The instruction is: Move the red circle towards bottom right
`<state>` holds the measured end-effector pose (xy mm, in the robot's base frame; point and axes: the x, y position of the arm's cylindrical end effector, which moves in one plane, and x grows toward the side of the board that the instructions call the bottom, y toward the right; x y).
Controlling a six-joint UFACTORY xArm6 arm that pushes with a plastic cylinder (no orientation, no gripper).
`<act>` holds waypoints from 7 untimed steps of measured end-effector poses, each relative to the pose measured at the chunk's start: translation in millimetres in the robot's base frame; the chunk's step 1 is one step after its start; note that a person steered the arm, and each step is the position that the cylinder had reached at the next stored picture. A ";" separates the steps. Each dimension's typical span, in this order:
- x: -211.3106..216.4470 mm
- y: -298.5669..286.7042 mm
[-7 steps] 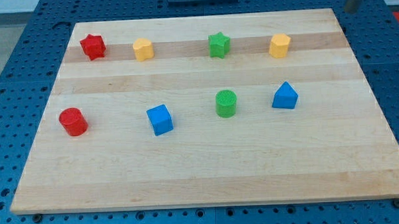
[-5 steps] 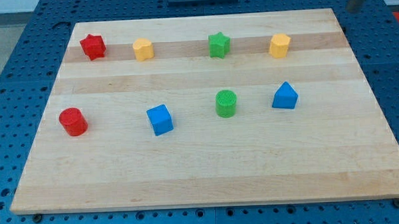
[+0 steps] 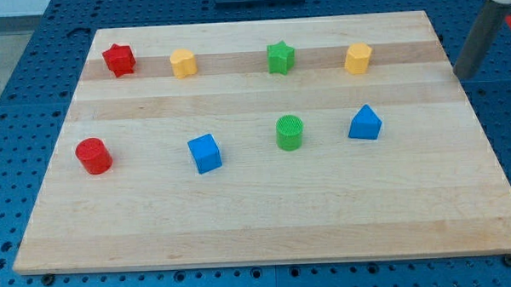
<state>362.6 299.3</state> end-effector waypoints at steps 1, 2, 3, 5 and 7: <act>1.4 -58.3; 0.6 -138.9; 0.6 -228.6; 1.8 -412.5; 15.6 -459.5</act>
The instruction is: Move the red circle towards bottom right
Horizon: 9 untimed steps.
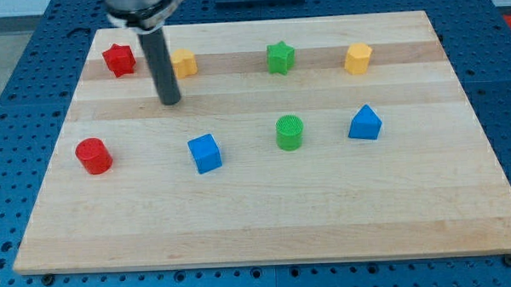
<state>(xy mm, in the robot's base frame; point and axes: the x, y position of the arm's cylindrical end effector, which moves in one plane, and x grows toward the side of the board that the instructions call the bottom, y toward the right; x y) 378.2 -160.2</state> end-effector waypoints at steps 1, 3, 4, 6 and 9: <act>23.3 -40.7; 76.8 -61.7; 108.5 -61.7; 105.0 -82.2; 143.3 -143.7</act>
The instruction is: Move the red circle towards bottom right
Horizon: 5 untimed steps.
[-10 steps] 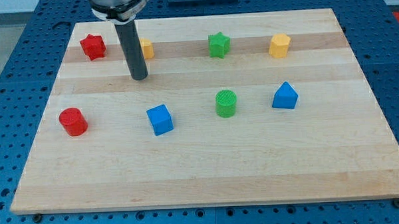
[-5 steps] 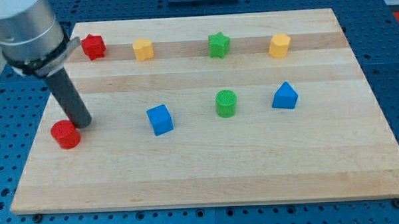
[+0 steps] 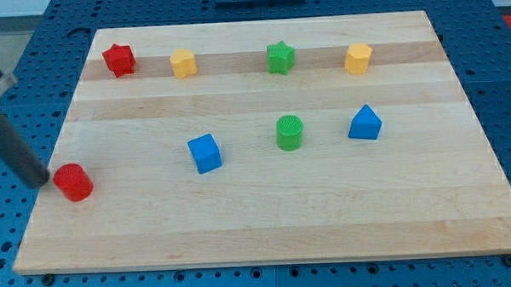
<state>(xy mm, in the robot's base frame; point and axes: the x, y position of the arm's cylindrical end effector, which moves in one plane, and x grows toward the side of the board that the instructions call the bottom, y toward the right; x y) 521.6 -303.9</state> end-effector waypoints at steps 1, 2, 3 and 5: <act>30.7 29.2; 32.4 78.2; 32.3 37.0; 13.4 -1.1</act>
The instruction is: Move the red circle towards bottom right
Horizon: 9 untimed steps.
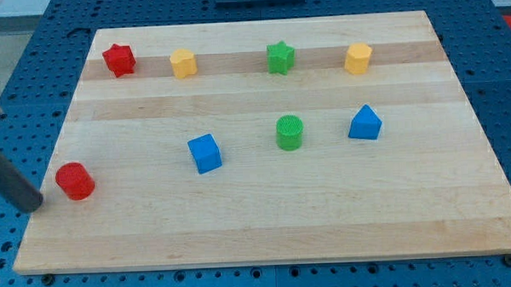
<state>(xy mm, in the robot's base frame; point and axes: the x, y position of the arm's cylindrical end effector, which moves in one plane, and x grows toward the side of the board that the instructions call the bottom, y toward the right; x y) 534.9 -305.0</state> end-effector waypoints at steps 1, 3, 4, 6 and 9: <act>-17.3 15.8; -13.7 135.1; -17.3 123.0; -26.8 162.6; -8.0 270.0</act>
<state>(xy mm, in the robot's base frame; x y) 526.9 -35.0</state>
